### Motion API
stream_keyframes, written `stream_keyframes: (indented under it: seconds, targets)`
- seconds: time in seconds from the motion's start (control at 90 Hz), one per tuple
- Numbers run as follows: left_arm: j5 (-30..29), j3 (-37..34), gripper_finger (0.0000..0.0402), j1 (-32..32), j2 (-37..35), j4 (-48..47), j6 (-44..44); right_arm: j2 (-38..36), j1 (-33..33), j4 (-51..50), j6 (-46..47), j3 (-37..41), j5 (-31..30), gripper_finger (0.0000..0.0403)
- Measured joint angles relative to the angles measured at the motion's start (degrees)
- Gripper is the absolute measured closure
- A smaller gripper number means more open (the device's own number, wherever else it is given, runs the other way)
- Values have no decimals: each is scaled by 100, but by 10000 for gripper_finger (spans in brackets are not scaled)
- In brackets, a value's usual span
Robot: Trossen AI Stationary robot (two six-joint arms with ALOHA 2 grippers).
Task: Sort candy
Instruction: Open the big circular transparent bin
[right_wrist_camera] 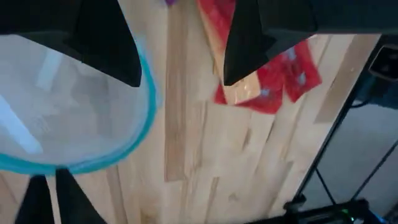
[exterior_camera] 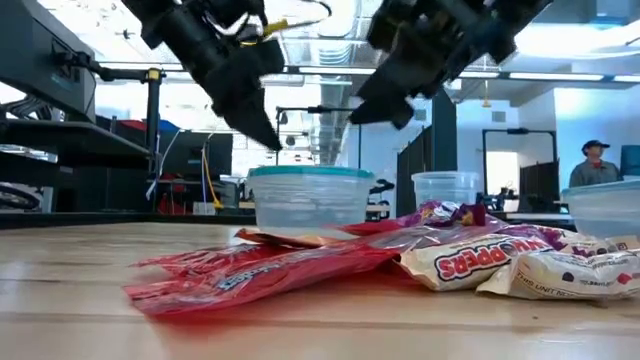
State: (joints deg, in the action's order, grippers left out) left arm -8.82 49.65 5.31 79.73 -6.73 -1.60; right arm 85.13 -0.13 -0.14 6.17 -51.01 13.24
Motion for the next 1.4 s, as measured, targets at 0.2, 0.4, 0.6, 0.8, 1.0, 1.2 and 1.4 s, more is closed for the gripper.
stream_keyframes:
  seconds: [0.2, 0.4, 0.6, 0.8, 1.0, 1.2, 1.4]
  targets:
    - [4, 0, 345, -259, -78, 688, -258, -294, 450, 775, 483, 896, -438, 188]
    - [8, 4, 345, -270, 465, 1452, -202, 153, 652, 3365, 1155, 2201, -757, 188]
    - [4, 8, 345, -156, 1176, 2392, -47, 951, 637, 4194, 1100, 2442, -796, 188]
    - [119, 5, 345, -150, 1428, 2522, 99, 1797, 555, 4627, 1178, 2350, -757, 188]
    - [500, 9, 345, -150, 1733, 2550, 137, 2427, 225, 6095, 1183, 2278, -724, 188]
    - [492, 19, 346, -147, 2197, 2822, 128, 2916, 164, 6588, 1555, 2055, -742, 188]
    - [423, 21, 346, -132, 2436, 3156, -138, 2964, 166, 6728, 1774, 1886, -836, 188]
